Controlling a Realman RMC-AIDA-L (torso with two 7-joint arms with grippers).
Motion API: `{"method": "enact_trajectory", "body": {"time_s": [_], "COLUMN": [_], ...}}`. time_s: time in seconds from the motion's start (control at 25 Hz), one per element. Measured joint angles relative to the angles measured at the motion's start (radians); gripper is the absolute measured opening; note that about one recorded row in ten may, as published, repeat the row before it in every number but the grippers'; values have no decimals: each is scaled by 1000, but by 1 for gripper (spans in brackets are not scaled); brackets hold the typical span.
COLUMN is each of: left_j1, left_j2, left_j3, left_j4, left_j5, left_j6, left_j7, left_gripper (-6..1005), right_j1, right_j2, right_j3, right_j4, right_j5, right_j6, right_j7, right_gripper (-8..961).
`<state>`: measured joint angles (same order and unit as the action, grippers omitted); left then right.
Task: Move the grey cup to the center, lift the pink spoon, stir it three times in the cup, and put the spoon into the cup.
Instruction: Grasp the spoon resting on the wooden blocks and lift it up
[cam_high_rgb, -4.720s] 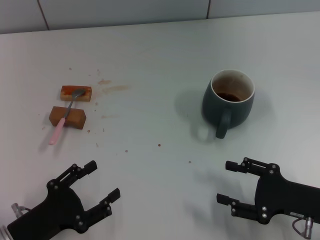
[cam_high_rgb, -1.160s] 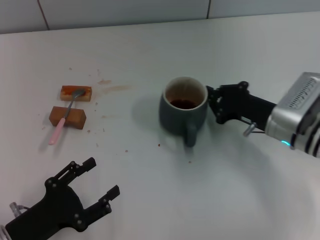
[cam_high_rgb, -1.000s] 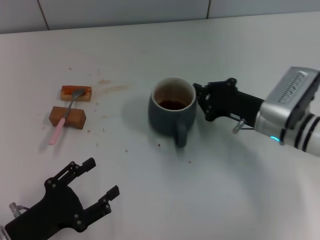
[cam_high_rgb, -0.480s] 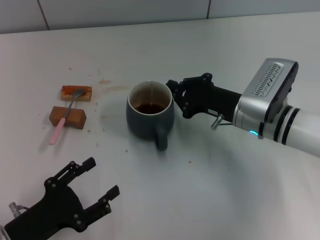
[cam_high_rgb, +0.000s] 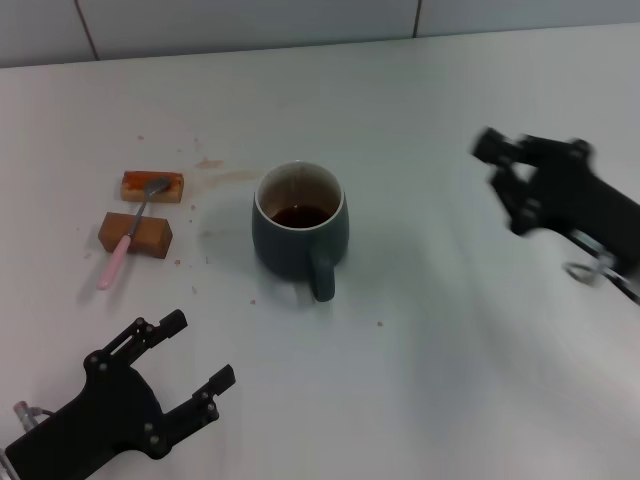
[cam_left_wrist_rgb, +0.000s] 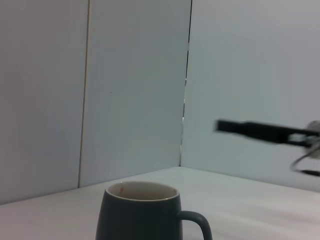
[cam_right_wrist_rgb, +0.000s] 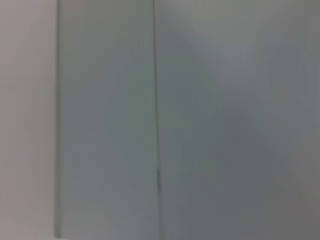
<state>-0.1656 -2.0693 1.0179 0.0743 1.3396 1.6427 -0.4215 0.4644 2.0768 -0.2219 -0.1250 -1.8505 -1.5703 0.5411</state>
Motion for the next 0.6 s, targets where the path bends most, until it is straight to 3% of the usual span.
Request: {"method": "enact_trajectory", "body": {"time_s": [0.24,0.48,0.6], "left_j1": [-8,-10,-10], "left_j2": [0,-1,-2], "left_j3": [-3,-3,-2], "left_j4": [1,1,-4], "left_j5": [-1,-1,-1], "left_j6": [-2,-3,-5], "left_j7": [1,1,1], "left_gripper": [798,797,797], "right_j1": [-123,-158,-172], "right_j2": [-5,-2,0], "right_j3": [-130,-180,-181], "right_j4": [-162,-212,-213], "right_j5": [-104,-288,-305], "right_j6": [-206,-189,-170], "right_j7": [126,132,122], "right_gripper": [44,109,225]}}
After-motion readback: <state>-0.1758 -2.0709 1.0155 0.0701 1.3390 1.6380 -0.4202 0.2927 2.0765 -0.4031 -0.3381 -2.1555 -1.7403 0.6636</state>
